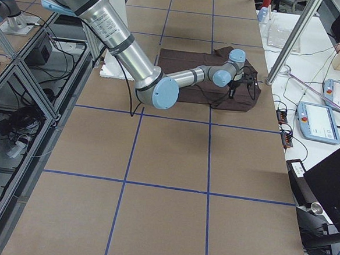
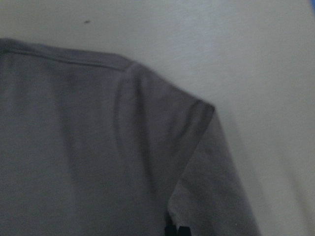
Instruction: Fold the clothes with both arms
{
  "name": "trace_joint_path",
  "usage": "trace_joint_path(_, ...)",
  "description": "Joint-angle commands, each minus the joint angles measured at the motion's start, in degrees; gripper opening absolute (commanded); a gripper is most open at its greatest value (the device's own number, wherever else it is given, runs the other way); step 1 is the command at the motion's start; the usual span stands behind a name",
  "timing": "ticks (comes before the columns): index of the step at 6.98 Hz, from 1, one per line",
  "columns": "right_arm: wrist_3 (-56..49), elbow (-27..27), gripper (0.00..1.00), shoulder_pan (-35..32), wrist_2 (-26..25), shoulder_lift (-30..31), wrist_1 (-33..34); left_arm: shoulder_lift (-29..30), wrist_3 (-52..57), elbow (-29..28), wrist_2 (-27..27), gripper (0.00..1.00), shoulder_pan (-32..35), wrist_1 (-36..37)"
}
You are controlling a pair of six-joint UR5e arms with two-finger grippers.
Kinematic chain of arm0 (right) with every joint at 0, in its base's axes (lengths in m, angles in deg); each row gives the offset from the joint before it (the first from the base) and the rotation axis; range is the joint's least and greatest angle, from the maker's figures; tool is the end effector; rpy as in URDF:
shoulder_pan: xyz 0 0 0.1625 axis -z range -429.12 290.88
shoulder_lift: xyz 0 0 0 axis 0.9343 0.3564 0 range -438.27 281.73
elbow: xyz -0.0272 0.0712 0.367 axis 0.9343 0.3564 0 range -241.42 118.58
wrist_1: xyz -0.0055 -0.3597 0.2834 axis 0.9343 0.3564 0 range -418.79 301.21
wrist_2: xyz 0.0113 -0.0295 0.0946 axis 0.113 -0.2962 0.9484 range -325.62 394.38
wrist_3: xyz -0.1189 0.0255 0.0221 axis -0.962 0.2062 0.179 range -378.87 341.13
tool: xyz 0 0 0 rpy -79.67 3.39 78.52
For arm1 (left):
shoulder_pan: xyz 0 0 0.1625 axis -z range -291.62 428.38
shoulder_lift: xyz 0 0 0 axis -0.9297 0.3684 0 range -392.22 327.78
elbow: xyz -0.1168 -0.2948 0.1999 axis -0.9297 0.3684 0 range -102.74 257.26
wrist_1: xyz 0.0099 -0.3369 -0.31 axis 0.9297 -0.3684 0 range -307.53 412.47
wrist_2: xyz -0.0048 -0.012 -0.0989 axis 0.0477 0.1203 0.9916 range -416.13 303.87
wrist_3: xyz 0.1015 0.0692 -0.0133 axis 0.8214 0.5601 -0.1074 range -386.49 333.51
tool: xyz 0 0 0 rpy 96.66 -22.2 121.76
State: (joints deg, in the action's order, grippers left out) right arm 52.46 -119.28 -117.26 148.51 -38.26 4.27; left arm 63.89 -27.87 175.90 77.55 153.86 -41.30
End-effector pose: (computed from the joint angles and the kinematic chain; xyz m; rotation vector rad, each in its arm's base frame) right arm -0.5084 -0.6916 0.2790 0.0907 -0.8654 0.3171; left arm -0.0015 -0.5885 0.4767 0.2683 0.7709 0.1752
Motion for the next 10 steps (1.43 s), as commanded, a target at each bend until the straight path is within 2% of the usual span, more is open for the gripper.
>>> trace_joint_path(1, 2.9, 5.2, 0.00, 2.4, -4.3, -3.6, -4.2, 0.0, 0.0, 0.1, 0.0, 1.00, 0.0, 0.0)
trace_joint_path(2, 2.9, 11.3, 0.00, 3.0, -5.1, -6.3, -7.4, 0.1, 0.1, -0.2, 1.5, 1.00, -0.2, -1.1)
trace_joint_path(3, 2.9, 11.7, 0.77, 3.0, -5.2, -6.6, -7.5, 0.0, -0.2, -0.8, 7.0, 1.00, -2.0, -5.2)
trace_joint_path(4, 3.0, 11.7, 1.00, 2.4, -7.0, -7.8, -7.7, 1.2, -7.6, -0.5, 8.9, 1.00, -5.2, -6.5)
trace_joint_path(6, 3.2, 10.3, 1.00, -0.6, -6.6, -7.0, -7.4, 9.0, -24.0, -2.2, 8.4, 0.99, -13.2, -13.0)
trace_joint_path(7, 3.0, 6.1, 1.00, -2.8, -5.8, -2.5, -7.4, 13.8, -29.7, -6.2, 8.3, 0.99, -16.4, -13.5)
trace_joint_path(8, 2.9, 0.4, 1.00, -4.0, -3.8, 2.6, -7.5, 19.8, -34.5, -11.9, 4.2, 0.99, -20.3, -13.5)
trace_joint_path(9, 2.8, -4.3, 1.00, -4.9, -2.0, 6.1, -7.5, 24.7, -41.6, -17.2, -5.5, 0.99, -27.0, -15.5)
trace_joint_path(10, 2.2, -9.0, 1.00, -6.7, 2.0, 10.3, -7.4, 27.5, -47.9, -25.7, -9.5, 0.99, -28.9, -24.5)
